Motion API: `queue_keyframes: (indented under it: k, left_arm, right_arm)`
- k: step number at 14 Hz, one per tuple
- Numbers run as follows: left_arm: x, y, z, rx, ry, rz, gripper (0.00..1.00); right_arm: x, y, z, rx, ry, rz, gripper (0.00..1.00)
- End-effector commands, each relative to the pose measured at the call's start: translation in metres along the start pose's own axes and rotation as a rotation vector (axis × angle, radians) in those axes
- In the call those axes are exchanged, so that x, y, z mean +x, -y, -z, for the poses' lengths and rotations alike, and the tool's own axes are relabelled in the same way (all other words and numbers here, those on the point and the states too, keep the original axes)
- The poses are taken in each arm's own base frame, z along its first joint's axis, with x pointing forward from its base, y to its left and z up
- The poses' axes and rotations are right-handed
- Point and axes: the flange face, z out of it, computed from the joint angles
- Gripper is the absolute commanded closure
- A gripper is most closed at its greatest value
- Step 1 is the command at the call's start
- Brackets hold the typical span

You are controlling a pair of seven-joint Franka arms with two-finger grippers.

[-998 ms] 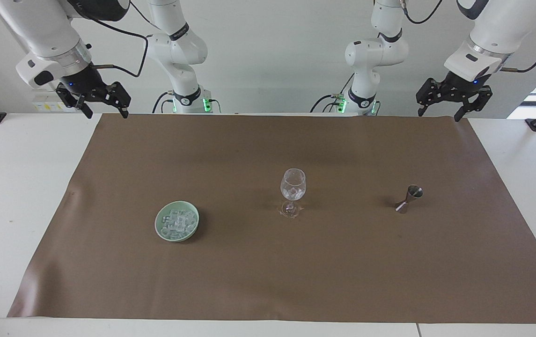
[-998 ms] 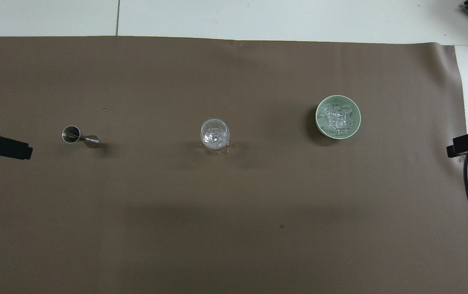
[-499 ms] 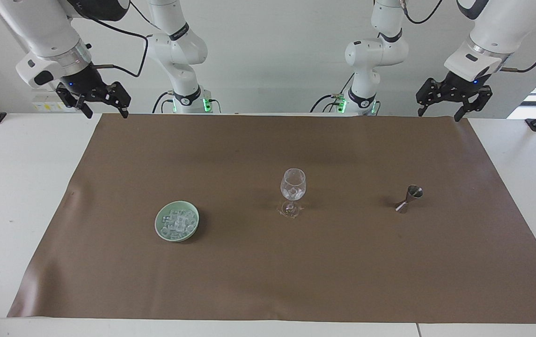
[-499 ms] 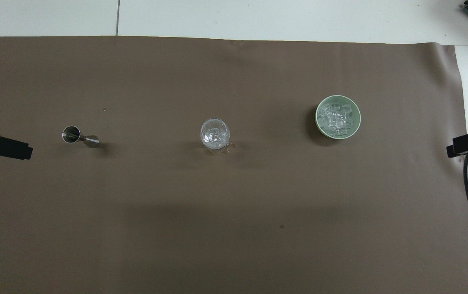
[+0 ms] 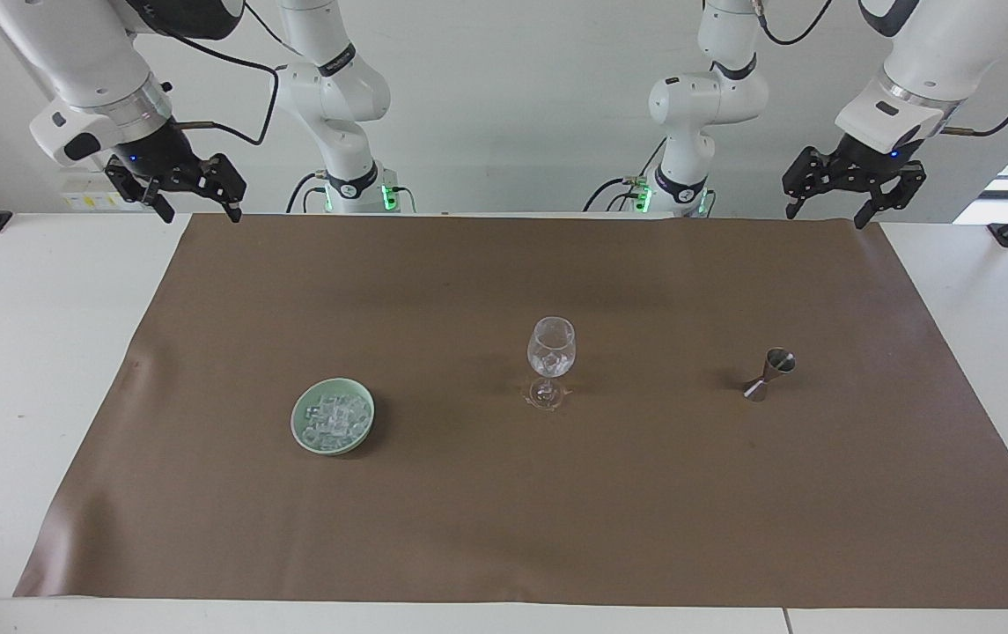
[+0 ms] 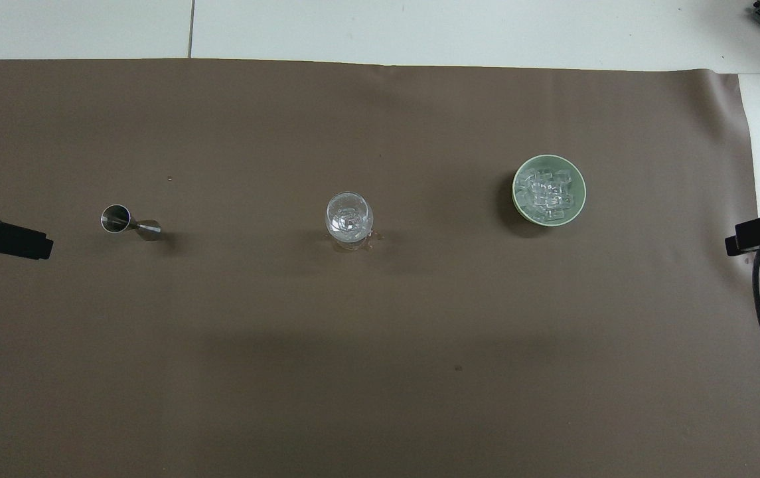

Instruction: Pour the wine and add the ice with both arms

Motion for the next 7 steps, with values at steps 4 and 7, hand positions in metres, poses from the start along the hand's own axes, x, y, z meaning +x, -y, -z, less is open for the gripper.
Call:
queue_keyframes:
  k: [4,7]
  left_arm:
    - [-0.0044,0.0015,0.004,-0.011,-0.01,-0.001,0.0]
    - [-0.0044,0.0015,0.004,-0.011,-0.01,0.001,0.0]
  right_arm:
    - [-0.005,-0.0017,0.0044,-0.011,-0.002,0.009,0.0]
    - [-0.0053,-0.0017,0.0042,-0.011,0.001,0.009,0.0]
